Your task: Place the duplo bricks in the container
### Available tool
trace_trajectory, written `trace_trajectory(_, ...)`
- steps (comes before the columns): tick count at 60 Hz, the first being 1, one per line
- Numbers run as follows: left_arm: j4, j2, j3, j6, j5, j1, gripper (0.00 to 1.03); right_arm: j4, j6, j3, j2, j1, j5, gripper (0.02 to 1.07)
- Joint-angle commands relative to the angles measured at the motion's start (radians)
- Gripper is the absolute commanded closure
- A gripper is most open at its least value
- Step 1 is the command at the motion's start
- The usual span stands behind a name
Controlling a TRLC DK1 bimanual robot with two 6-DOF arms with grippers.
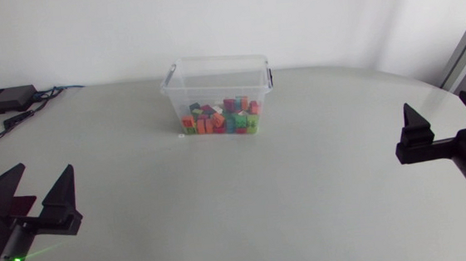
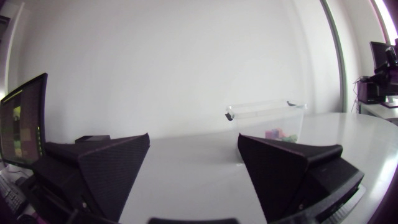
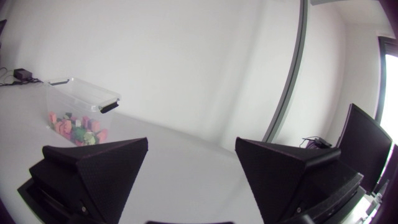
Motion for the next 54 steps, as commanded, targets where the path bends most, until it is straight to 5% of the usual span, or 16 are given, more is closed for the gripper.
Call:
trace_trajectory(1, -0.013, -0.012, -0.022, -0.012, -0.008, 0.006, 0.05, -0.025, 0.028, -0.047, -0.047, -0.018, -0.021, 0.06)
trace_trajectory(44, -0.164, -0.063, -0.018, -0.134, -0.009, 0.001, 0.05, -0.177, 0.297, -0.290, -0.443, -0.150, -0.292, 0.06)
trace_trajectory(54, -0.165, -0.064, -0.018, -0.134, -0.009, 0.001, 0.05, -0.178, 0.298, -0.290, -0.444, -0.150, -0.293, 0.06)
